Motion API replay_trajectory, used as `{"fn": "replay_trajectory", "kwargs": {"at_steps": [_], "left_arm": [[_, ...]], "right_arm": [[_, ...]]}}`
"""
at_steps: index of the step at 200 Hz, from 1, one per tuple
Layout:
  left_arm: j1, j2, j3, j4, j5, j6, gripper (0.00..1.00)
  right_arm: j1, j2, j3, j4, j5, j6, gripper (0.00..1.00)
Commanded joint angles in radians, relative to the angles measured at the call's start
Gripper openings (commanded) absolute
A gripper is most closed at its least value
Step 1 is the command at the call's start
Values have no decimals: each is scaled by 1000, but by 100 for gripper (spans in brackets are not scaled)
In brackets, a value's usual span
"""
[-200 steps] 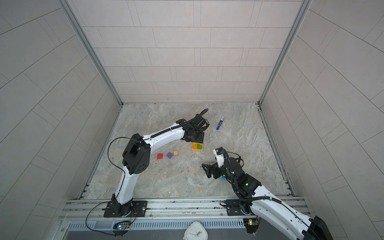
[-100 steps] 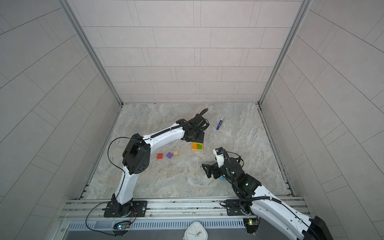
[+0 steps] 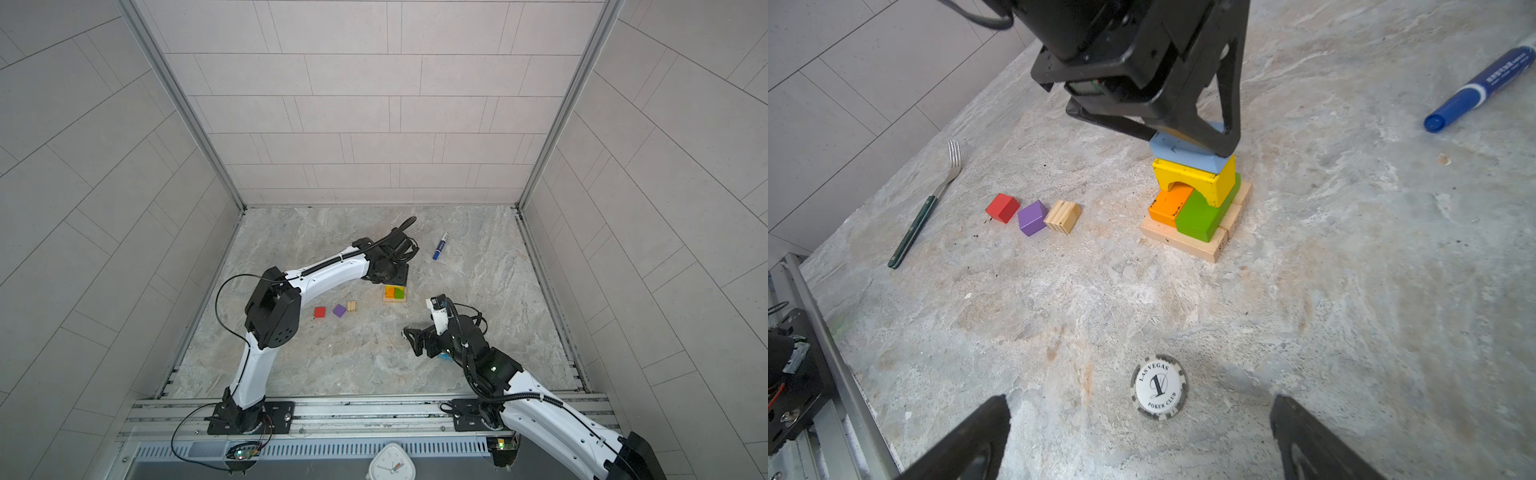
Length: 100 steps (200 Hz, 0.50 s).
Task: Build the wood block tower
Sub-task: 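Hold the light blue block on top of the yellow arch block with the left gripper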
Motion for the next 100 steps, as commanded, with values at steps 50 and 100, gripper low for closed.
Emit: {"fn": "replay_trajectory", "kwargs": {"at_steps": [50,100], "left_arm": [[2,13,3,-3,-12,-2,66],[2,15,4,-4,-12,-2,69]], "right_arm": [[5,-5,-12,4,14,5,100],[4,-1,-10,5,15,5,99]]}}
